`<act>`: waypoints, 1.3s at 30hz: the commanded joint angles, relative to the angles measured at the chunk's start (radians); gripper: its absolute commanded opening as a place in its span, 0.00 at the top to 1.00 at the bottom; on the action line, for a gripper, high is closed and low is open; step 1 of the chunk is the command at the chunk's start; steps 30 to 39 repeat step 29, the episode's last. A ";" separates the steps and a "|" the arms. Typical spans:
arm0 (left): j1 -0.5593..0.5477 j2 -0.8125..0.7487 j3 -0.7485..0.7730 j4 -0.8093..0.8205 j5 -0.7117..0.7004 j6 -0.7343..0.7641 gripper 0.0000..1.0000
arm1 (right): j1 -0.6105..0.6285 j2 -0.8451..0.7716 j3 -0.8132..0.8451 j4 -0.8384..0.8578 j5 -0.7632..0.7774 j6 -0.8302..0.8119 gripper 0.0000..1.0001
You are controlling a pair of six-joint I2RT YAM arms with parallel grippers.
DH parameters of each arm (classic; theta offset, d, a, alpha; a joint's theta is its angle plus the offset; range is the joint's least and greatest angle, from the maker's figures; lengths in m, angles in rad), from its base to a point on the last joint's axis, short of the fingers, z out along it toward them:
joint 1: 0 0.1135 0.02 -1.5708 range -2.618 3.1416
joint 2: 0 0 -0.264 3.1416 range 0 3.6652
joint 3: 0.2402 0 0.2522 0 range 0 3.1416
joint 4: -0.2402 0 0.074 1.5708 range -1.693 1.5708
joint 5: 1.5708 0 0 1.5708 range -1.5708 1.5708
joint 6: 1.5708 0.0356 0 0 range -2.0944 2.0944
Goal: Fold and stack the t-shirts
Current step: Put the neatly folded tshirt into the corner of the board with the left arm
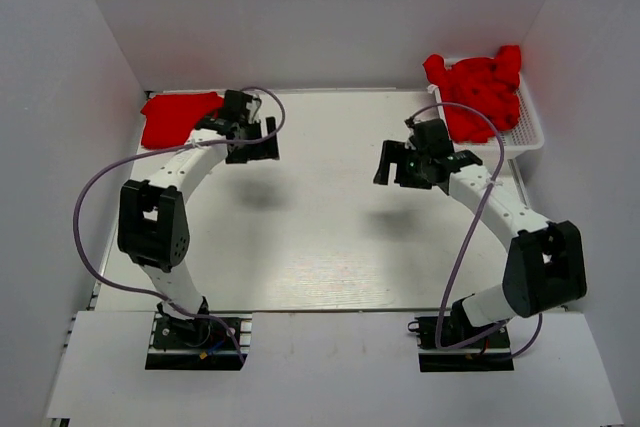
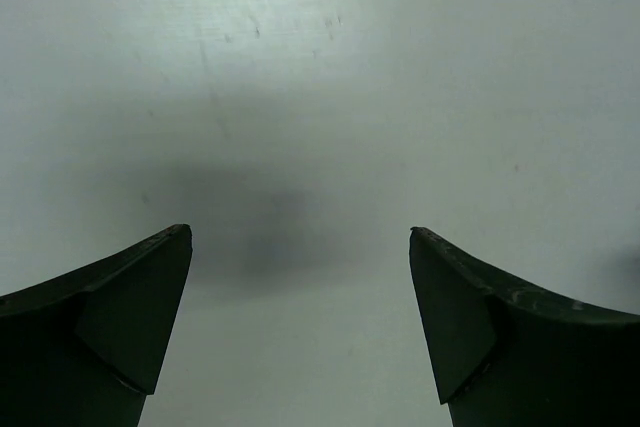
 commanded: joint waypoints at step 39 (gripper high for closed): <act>-0.199 -0.207 -0.024 -0.169 -0.422 -0.136 0.00 | -0.039 -0.258 -0.142 0.148 -0.007 0.014 0.10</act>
